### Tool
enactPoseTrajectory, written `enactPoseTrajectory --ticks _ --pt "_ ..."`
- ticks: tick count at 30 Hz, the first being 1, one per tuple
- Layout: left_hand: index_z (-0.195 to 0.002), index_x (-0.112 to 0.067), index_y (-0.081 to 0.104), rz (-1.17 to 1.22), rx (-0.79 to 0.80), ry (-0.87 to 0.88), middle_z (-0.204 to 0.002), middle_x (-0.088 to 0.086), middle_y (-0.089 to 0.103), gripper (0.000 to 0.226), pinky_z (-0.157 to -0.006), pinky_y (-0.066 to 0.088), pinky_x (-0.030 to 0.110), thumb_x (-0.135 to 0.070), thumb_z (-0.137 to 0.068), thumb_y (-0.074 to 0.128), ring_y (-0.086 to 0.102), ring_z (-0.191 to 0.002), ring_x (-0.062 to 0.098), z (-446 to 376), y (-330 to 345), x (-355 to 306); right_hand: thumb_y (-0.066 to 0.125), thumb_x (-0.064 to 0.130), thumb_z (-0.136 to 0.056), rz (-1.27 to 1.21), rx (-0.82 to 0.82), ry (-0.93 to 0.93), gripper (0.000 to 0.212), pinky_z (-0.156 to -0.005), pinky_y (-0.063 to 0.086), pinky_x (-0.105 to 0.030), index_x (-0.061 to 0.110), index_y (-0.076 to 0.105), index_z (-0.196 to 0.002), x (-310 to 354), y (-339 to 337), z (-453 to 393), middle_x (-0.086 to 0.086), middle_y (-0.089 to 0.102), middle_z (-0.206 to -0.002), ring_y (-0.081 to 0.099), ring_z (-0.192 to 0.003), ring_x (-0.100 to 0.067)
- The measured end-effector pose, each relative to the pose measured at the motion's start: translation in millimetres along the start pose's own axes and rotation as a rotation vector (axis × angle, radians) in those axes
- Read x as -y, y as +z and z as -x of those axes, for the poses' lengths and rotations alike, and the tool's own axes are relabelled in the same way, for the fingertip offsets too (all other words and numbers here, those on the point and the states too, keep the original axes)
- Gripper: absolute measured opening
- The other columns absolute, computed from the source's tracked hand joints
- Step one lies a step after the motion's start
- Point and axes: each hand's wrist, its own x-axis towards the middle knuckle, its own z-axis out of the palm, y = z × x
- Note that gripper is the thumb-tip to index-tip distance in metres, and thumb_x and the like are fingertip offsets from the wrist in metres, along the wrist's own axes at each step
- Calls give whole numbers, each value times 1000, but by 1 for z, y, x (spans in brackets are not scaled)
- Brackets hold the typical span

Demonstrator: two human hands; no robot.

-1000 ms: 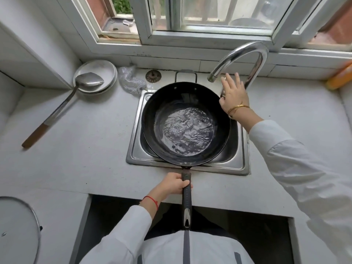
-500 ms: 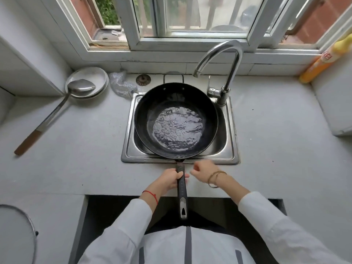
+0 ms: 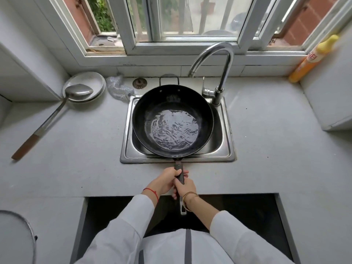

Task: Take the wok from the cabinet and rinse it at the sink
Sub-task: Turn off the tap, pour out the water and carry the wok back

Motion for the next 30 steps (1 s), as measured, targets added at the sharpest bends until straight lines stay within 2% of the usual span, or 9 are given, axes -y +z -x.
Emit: enactPoseTrajectory --ticks 3,5,7,10,13,18,22,25,30 --pt "-100 -2 57 -6 -12 33 -93 10 62 19 -88 47 33 -9 -102 40 59 -88 20 0 3 1 56 28 -93 107 -77 -64 26 -36 46 -20 14 57 -71 -1 3 1 -1 58 -48 52 -30 -10" --pt "-93 -5 57 -4 -13 68 -87 10 60 14 -87 48 32 -7 -100 45 59 -84 20 0 4 2 55 32 -93 147 -118 -99 25 -35 45 -20 17 56 -72 0 4 3 -1 59 -50 53 -30 -10" --pt "-92 -3 56 15 -7 106 -84 10 58 13 -81 49 28 -1 -98 45 58 -81 20 -1 4 4 56 33 -92 154 -143 -112 22 -34 45 -20 20 56 -75 -1 5 5 -2 62 -57 54 -32 -10" --pt "-96 0 54 104 14 121 -80 10 55 11 -75 50 27 3 -98 43 57 -76 20 -1 7 9 57 33 -90 163 -182 -139 20 -33 44 -19 14 61 -84 -1 4 9 -5 64 -66 57 -36 -14" --pt "-97 -1 55 189 47 119 -79 8 56 13 -78 49 28 4 -97 43 56 -77 20 1 6 9 58 33 -89 177 -198 -192 21 -34 48 -23 14 62 -85 -1 3 12 -6 65 -66 59 -39 -16" --pt "-103 -2 53 220 144 125 -82 6 56 13 -85 47 29 1 -99 41 56 -80 19 8 6 6 57 34 -88 232 -211 -265 23 -49 59 -38 11 65 -87 -1 -2 18 -9 67 -72 66 -57 -26" --pt "-98 -2 54 151 151 172 -81 7 55 13 -93 43 35 3 -98 43 54 -83 21 15 13 0 59 33 -89 219 -203 -312 20 -42 55 -31 14 64 -82 -1 -12 20 -5 63 -65 62 -48 -18" --pt "-94 -2 59 31 77 248 -82 11 60 9 -99 45 41 4 -94 51 56 -87 25 23 13 -5 61 35 -88 169 -161 -309 19 -36 47 -24 20 60 -76 3 -14 22 -6 63 -61 58 -40 -14" --pt "-95 3 66 -96 -79 376 -82 14 68 10 -76 56 24 0 -86 65 65 -78 19 30 8 -11 62 28 -89 61 -46 -304 18 -33 42 -23 15 59 -78 13 -14 26 -1 55 -45 52 -30 -14"
